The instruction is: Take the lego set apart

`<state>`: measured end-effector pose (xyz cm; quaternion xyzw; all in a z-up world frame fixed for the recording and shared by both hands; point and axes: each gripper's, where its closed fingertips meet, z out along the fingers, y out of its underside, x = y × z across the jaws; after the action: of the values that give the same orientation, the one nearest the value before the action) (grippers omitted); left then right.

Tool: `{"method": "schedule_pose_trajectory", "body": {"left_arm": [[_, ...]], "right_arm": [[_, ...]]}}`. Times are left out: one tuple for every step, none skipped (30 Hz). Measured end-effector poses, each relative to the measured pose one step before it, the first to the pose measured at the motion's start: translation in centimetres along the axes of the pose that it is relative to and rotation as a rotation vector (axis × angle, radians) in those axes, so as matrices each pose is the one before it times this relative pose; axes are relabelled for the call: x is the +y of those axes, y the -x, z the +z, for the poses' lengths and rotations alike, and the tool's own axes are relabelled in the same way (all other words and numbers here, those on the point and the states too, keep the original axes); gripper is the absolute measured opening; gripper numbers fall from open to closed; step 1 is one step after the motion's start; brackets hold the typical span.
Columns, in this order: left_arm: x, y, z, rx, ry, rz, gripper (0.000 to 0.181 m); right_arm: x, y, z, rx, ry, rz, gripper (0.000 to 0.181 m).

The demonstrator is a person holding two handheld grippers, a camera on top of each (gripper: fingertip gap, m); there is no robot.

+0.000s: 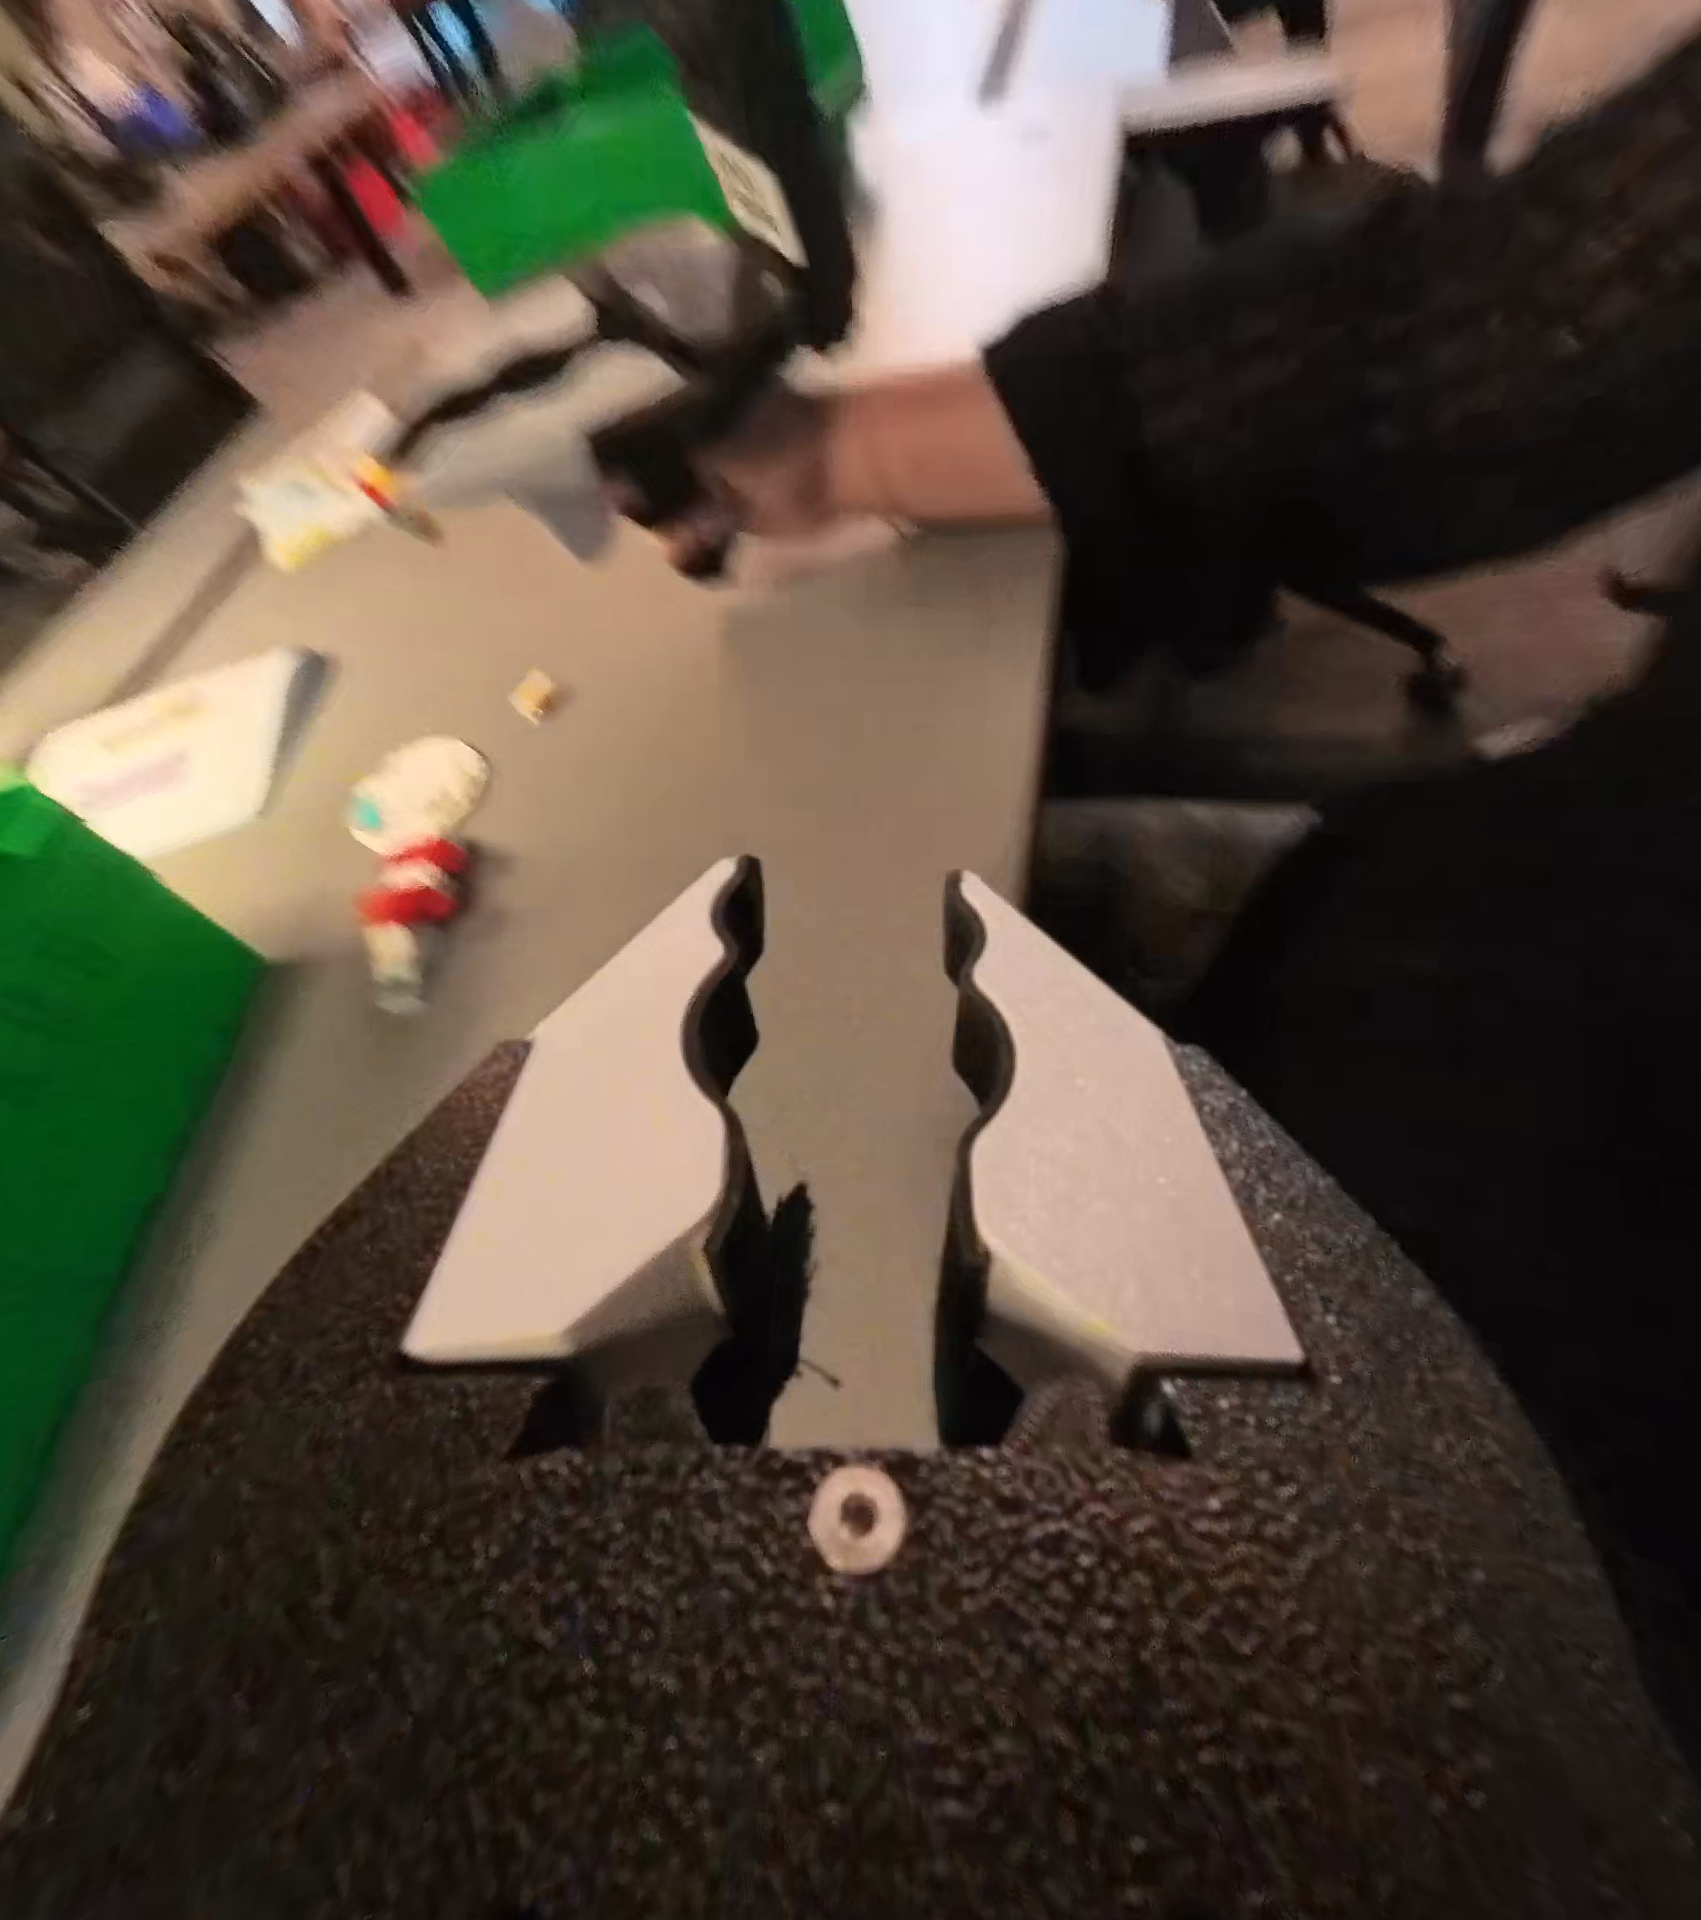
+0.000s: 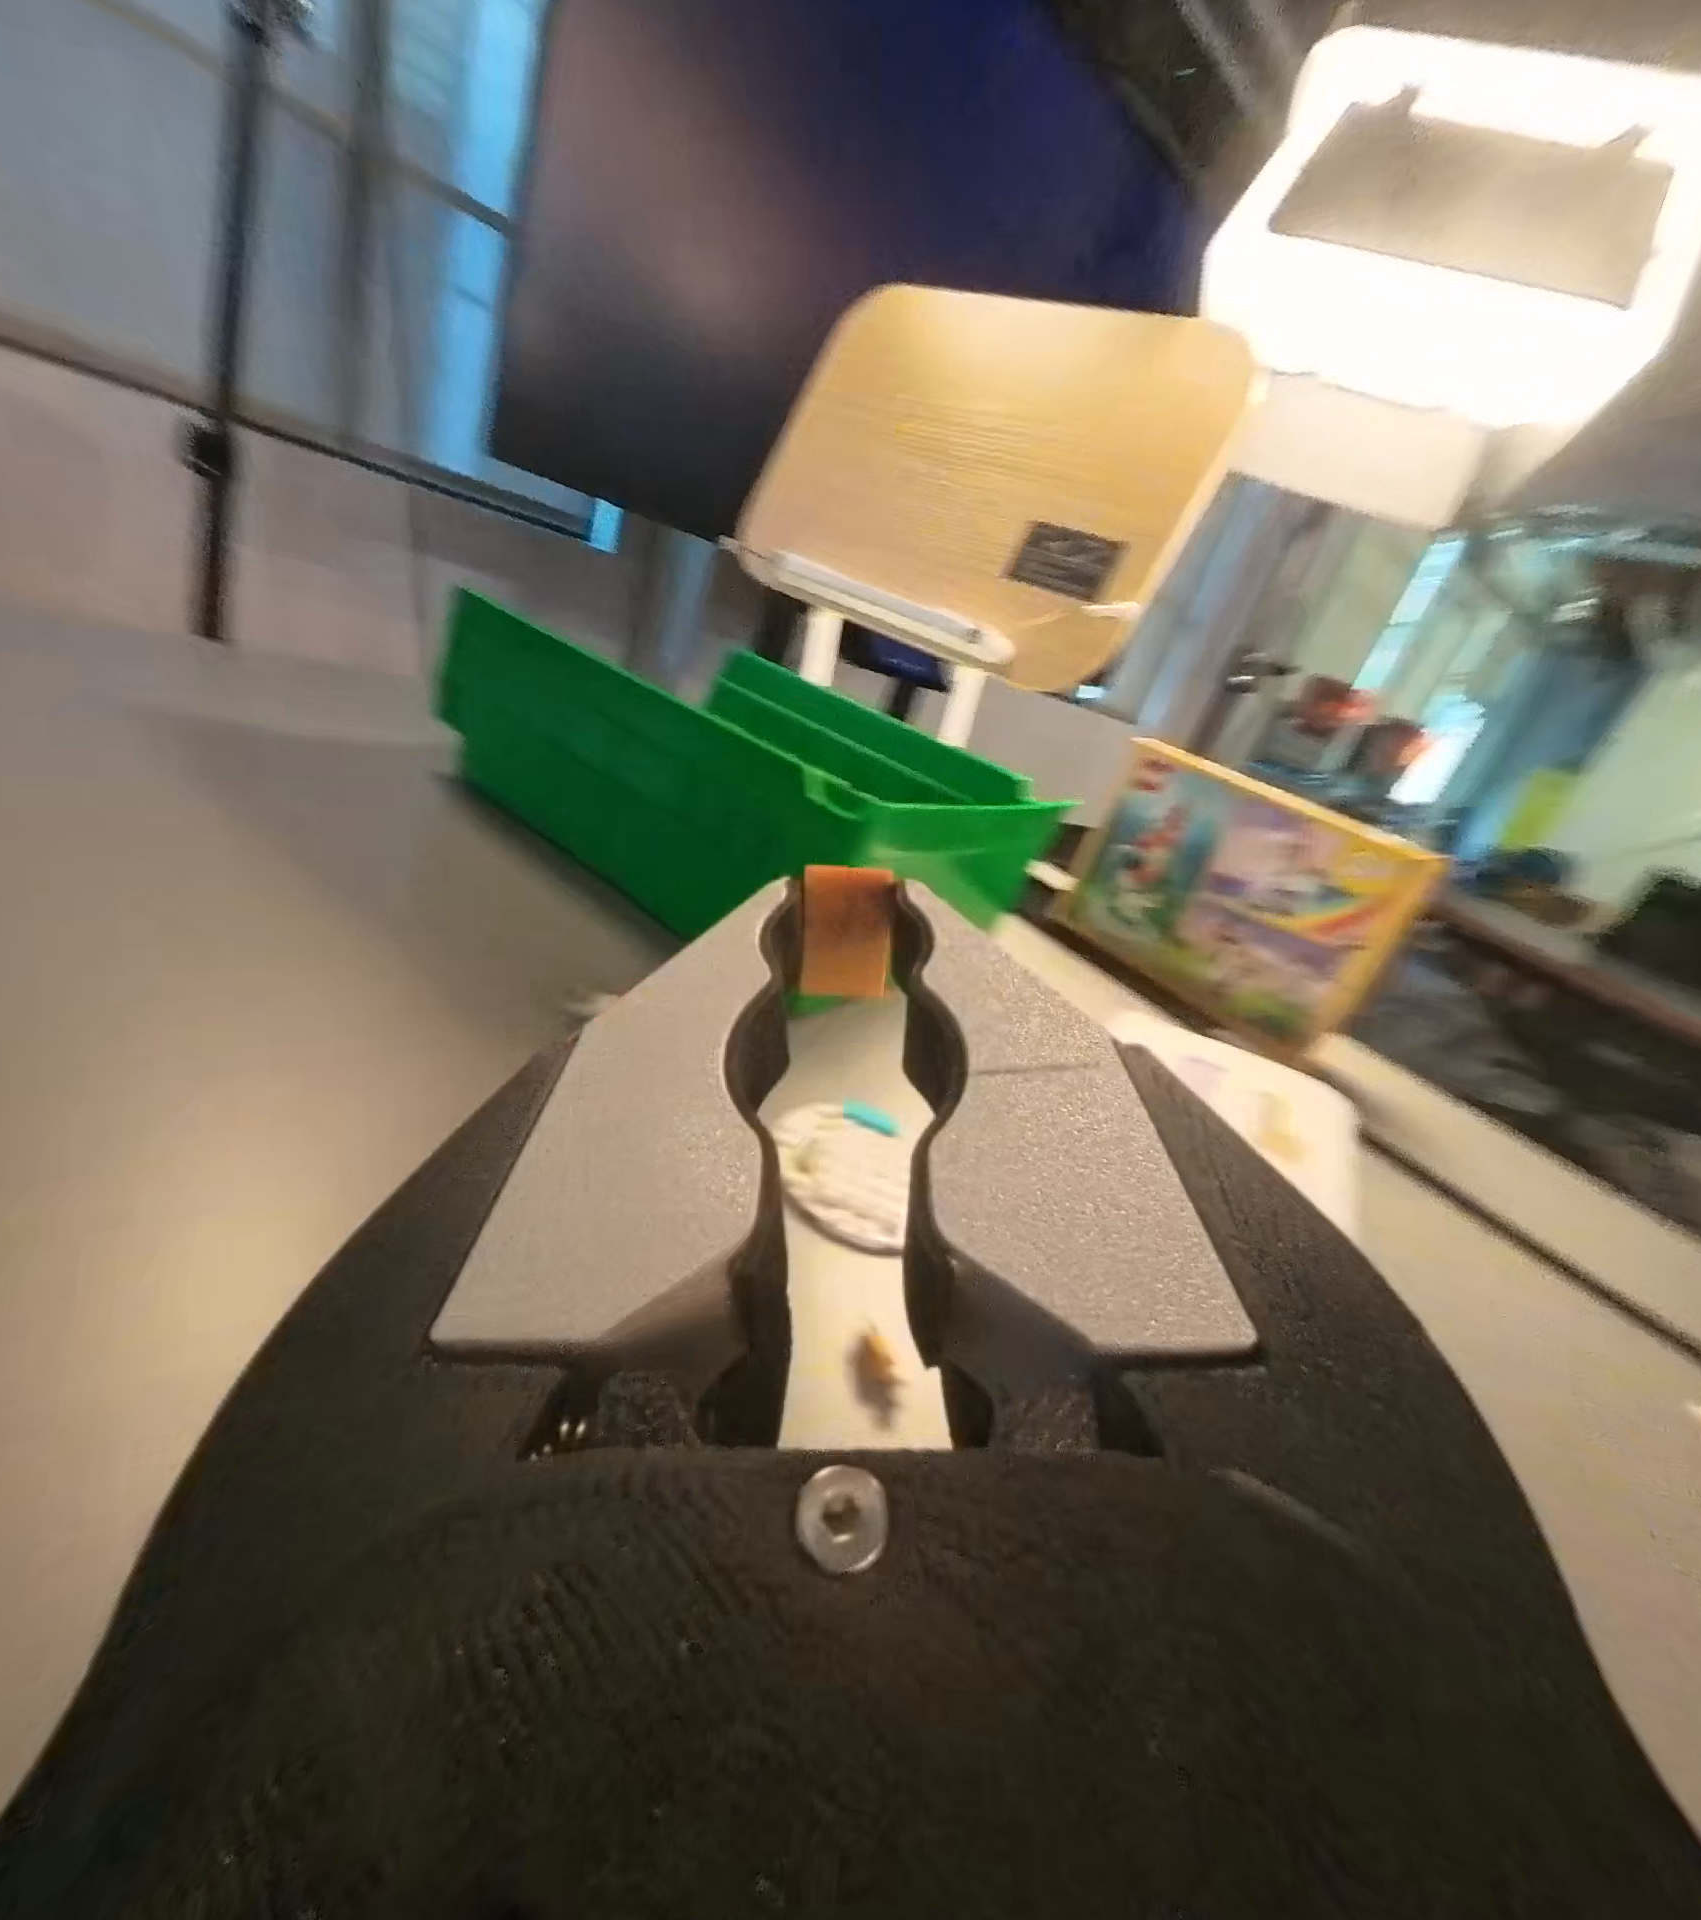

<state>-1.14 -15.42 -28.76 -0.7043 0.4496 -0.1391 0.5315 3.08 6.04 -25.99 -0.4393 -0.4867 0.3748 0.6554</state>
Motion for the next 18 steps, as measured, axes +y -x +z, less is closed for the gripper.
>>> {"method": "schedule_pose_trajectory", "body": {"left_arm": [[-0.790,1.533,0.809,-0.0460,-0.0432,0.0152,0.033],[-0.610,1.352,1.035,-0.0350,-0.0346,0.0156,0.034],[-0.635,1.225,1.144,-0.0303,-0.0432,0.0162,0.035],[-0.539,1.155,1.203,-0.0295,-0.0448,0.0191,0.036],[-0.337,1.072,1.222,-0.0288,-0.0404,0.0182,0.037],[-0.248,0.976,1.216,-0.0265,-0.0425,0.0145,0.041],[-0.079,0.711,1.169,-0.0139,-0.0392,0.0118,0.043],[0.117,0.568,1.097,-0.0109,-0.0292,0.0158,0.045],[0.196,0.502,1.010,-0.0155,-0.0255,0.0290,0.050],[0.305,0.263,0.902,-0.0103,-0.0175,0.0513,0.053],[0.423,0.134,0.801,-0.0116,-0.0076,0.0683,0.055],[0.342,0.156,0.668,-0.0227,-0.0105,0.0771,0.055],[0.186,0.034,0.516,-0.0218,-0.0193,0.0696,0.052],[0.261,-0.042,0.441,-0.0160,-0.0135,0.0464,0.050],[0.447,0.095,0.388,-0.0233,-0.0014,0.0236,0.049],[0.531,-0.049,0.326,-0.0095,0.0010,0.0095,0.045],[0.642,-0.206,0.304,0.0079,0.0075,-0.0006,0.044],[0.636,-0.050,0.269,0.0056,0.0144,-0.0052,0.044]], "right_arm": [[-0.151,0.936,0.182,-0.0661,-0.0122,0.0686,0.014],[-0.083,0.816,0.191,-0.0625,-0.0107,0.0711,0.014],[-0.077,0.762,0.184,-0.0653,-0.0119,0.0784,0.014],[-0.131,0.666,0.125,-0.0658,-0.0152,0.0814,0.014],[-0.186,0.507,0.052,-0.0604,-0.0200,0.0834,0.014],[-0.119,0.319,-0.006,-0.0514,-0.0162,0.0785,0.015],[-0.079,0.092,-0.036,-0.0373,-0.0126,0.0613,0.015],[-0.108,-0.013,-0.084,-0.0283,-0.0139,0.0479,0.015],[-0.132,-0.131,-0.106,-0.0210,-0.0127,0.0439,0.015],[-0.122,-0.247,-0.111,-0.0111,-0.0102,0.0402,0.015],[-0.111,-0.290,-0.075,-0.0041,-0.0079,0.0314,0.015],[-0.058,-0.179,-0.009,-0.0049,-0.0028,0.0193,0.015],[-0.008,-0.213,0.021,0.0023,0.0008,0.0090,0.015],[0.008,-0.221,0.052,0.0058,0.0022,0.0068,0.014],[0.061,-0.189,0.071,0.0051,0.0054,0.0103,0.015],[0.030,-0.212,0.049,0.0075,0.0020,0.0080,0.015],[-0.049,-0.166,0.032,0.0050,-0.0032,0.0056,0.014],[0.021,-0.181,0.028,0.0055,0.0016,0.0105,0.014]]}}
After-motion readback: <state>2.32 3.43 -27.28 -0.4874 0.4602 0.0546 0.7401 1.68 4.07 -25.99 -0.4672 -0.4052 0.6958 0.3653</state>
